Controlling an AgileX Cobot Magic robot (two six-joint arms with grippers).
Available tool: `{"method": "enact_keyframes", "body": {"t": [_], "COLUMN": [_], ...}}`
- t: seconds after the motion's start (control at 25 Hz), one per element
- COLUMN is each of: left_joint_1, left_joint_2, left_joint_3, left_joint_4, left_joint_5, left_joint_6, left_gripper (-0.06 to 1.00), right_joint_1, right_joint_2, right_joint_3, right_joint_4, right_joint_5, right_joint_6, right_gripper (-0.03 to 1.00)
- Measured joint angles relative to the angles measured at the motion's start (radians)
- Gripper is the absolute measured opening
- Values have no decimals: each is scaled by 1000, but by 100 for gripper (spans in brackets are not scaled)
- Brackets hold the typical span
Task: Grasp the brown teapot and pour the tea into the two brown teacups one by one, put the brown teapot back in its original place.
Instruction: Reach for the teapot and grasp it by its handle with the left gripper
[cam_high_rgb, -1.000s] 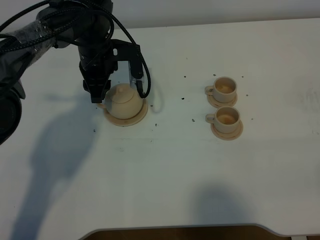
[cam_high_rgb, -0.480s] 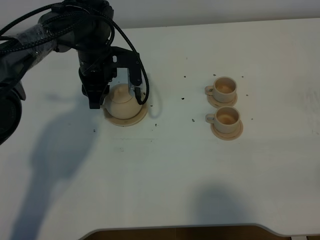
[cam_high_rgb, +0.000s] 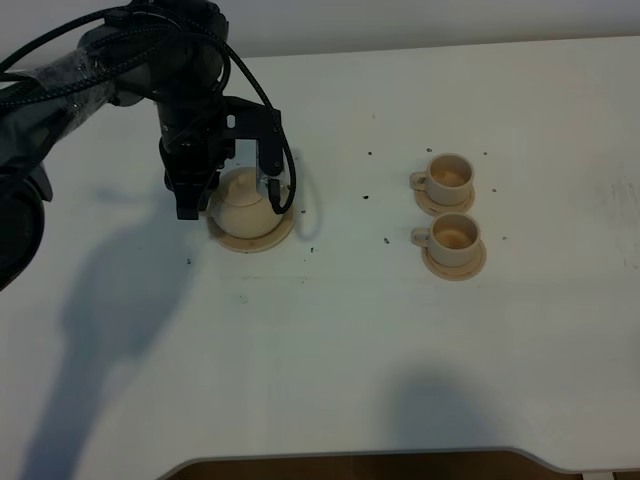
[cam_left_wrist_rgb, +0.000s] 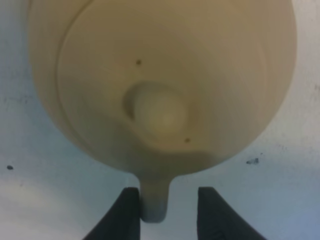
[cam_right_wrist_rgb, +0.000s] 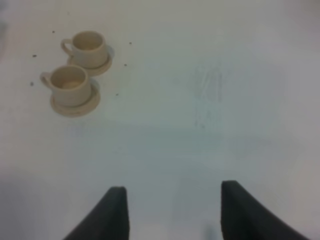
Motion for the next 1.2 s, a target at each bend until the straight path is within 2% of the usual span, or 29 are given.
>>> {"method": "enact_keyframes", "body": {"t": [0.32, 0.72, 1.2], "left_joint_1": [-6, -6, -6], "left_joint_2": [18, 18, 19], "left_joint_3": [0, 0, -27], "left_joint_4": [3, 7, 6], "left_joint_5": [0, 0, 0], "left_joint_6": [4, 10, 16], "left_gripper": [26, 11, 11], "right_joint_1": [0, 0, 0], "right_joint_2": [0, 0, 0], "right_joint_3": [0, 0, 0], "right_joint_4": [0, 0, 0], "right_joint_5": [0, 0, 0], "right_joint_6": [0, 0, 0], "right_gripper": [44, 44, 44]}}
